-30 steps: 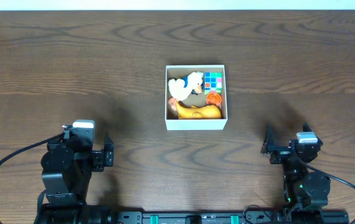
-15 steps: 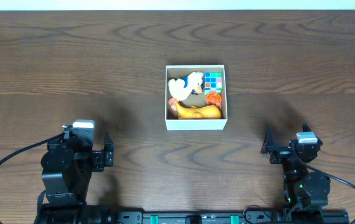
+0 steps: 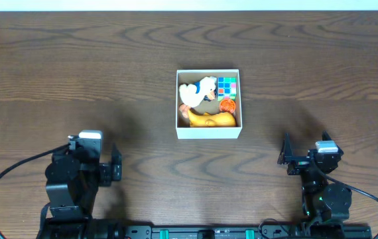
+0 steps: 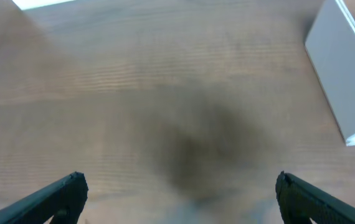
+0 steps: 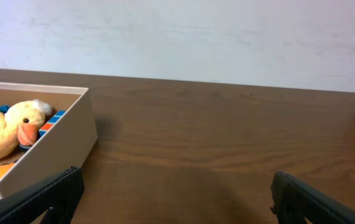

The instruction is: Pack container

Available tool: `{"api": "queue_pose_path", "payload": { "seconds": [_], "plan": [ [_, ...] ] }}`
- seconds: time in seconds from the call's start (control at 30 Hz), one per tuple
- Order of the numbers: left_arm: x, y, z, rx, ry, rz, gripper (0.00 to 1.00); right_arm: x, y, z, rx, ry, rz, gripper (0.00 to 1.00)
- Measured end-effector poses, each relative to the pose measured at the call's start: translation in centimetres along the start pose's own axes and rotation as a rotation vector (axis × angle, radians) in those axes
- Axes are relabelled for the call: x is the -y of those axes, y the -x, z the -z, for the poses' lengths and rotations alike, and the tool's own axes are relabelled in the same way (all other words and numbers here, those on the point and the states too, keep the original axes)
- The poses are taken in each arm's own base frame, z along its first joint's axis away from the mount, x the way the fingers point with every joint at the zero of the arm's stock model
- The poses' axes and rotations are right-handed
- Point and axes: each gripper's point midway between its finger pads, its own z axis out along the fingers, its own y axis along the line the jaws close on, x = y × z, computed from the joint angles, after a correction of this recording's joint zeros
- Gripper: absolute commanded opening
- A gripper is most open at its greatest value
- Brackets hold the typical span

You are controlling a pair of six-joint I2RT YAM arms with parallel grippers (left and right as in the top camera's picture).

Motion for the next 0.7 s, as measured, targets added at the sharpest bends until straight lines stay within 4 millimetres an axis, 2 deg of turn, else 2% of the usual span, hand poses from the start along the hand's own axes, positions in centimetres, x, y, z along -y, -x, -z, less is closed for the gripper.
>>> {"api": "queue_pose_path", "payload": {
  "seconds": [0.1, 0.2, 0.3, 0.53, 0.7],
  "plan": [
    [0.3, -0.3, 0.8, 0.022, -0.010, -0.006, 0.98, 0.0, 0.0, 0.0, 0.000, 0.002, 0.000, 0.99],
    [0.5, 0.2, 2.0, 0.122, -0.005, -0.008, 0.98, -0.1, 0.0, 0.0, 0.001, 0.003, 0.000, 0.99],
    [0.6, 0.5, 2.1, 0.240, 0.006, 0.002, 0.98, -0.1, 0.0, 0.0, 0.001, 0.003, 0.000, 0.99],
    [0.5, 2.6, -0.4, 0.498, 0.038, 0.039, 0.99, -0.1, 0.0, 0.0, 0.001, 0.003, 0.000, 0.99],
    [0.6, 2.8, -2.2, 0.592, 0.044, 0.064, 0.98, -0.1, 0.0, 0.0, 0.002, 0.003, 0.000, 0.99]
  ]
}}
